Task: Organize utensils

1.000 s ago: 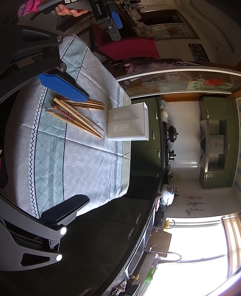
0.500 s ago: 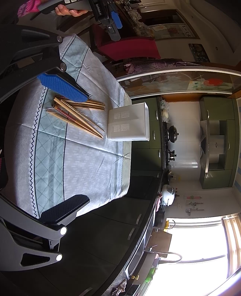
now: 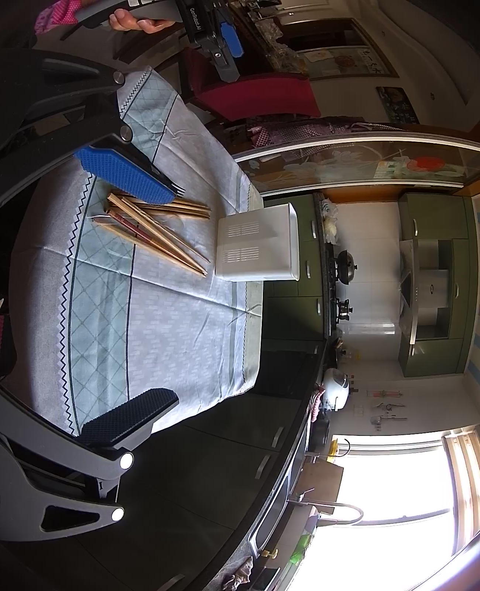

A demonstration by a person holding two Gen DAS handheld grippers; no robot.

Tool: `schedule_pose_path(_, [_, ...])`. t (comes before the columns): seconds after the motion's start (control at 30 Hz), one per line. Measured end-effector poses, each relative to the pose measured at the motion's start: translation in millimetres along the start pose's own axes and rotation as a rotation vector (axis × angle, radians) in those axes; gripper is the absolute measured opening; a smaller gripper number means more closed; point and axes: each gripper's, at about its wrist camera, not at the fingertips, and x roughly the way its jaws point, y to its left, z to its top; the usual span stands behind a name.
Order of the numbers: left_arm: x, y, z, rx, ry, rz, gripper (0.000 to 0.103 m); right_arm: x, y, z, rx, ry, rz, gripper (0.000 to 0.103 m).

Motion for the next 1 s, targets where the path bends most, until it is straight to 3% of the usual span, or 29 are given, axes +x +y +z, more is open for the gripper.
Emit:
schedule_pose_path(0.23, [7.1, -1.2, -1.4, 0.005, 0.019, -0.009, 0.097, 5.3, -3.3, -0.7, 0.009, 0.019, 0.008, 0.098])
schedule_pose_path(0.33, [24.5, -1.9, 2.7, 0.004, 0.078, -0.042, 0.097, 24.6, -15.3, 1.1, 0.066, 0.082, 0.074, 0.098])
schedule_pose_path(0.47, [76.2, -4.0, 9.6, -0.012, 0.27, -0.099, 0.097, 67.4, -39.7, 1.6, 0.182, 0.238, 0.197, 0.098])
schedule_pose_path(0.6, [142.8, -7.7, 0.1, -0.026, 0.525, -0.156, 0.097, 82.5, -48.6, 6.9, 0.169, 0.263, 0.155, 0.098])
schedule_pose_path(0.73, [191.1, -14.9, -17.4, 0.0, 0.73, -0.169, 0.096, 84.4, -52.9, 11.7, 0.157, 0.266, 0.143, 0.098])
schedule_pose_path(0.93, [210.9, -41.8, -26.6, 0.05, 0.904, -0.228, 0.095, 88.6, -60.6, 9.9, 0.164, 0.278, 0.137, 0.098])
schedule_pose_path(1.0, [212.2, -53.5, -31.1, 0.073, 0.961, -0.247, 0.085, 91.0, -62.0, 9.4, 0.17, 0.282, 0.143, 0.098])
